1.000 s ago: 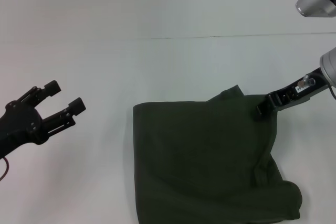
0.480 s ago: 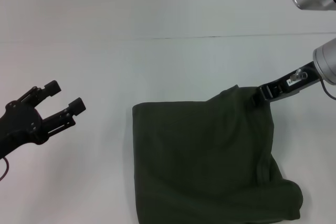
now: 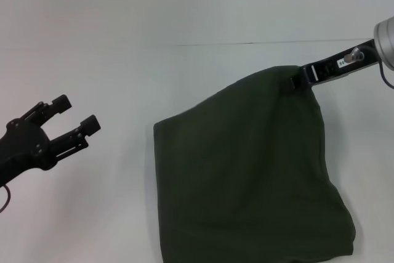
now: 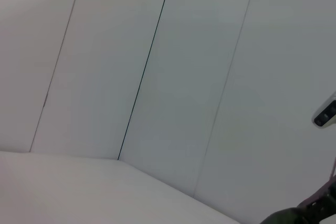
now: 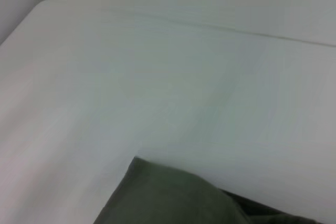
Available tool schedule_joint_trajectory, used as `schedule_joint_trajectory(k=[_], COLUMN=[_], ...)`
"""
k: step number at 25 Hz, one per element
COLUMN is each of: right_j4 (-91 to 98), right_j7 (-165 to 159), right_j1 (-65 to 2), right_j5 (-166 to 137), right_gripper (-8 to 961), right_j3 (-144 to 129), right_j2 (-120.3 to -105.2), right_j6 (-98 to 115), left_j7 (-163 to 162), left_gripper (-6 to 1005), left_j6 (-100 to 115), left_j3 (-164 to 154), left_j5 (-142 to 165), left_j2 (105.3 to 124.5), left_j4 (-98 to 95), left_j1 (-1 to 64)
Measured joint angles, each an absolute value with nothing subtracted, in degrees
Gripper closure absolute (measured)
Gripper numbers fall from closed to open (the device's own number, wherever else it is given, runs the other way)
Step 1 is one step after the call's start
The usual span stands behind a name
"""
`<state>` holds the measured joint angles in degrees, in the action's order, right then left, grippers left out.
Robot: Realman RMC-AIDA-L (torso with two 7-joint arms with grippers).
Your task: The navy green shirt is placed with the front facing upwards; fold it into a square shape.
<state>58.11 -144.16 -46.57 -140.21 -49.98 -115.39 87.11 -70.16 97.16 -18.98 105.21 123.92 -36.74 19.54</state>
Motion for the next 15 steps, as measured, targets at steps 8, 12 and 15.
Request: schedule_joint_trajectory(k=[8,12,15], right_j4=[55.7,52.6,51.0], right_j7=[-143.3,-142.1,-141.9], right_j1=[-45.3,-45.2,-45.2], right_j5=[-140.6,-140.6,-140.6], right_gripper=[869,854,842], right_j3=[-50.0,-50.1,-50.3], right_j2=[-114.49,-114.45,-114.7], right_j6=[82.9,80.3,78.7], left_j7=[-70.2,-70.1,-70.1], left_gripper=[65,65,65], left_j6=[97.2,97.2,97.4], left_j3=[-19.0,-19.0,-19.0], left_j5=[105.2,105.2,105.2], left_j2=[123.89,123.86,123.84], left_j4=[-36.0,-36.0,-35.9], left_j1=[19.5,19.6,19.6])
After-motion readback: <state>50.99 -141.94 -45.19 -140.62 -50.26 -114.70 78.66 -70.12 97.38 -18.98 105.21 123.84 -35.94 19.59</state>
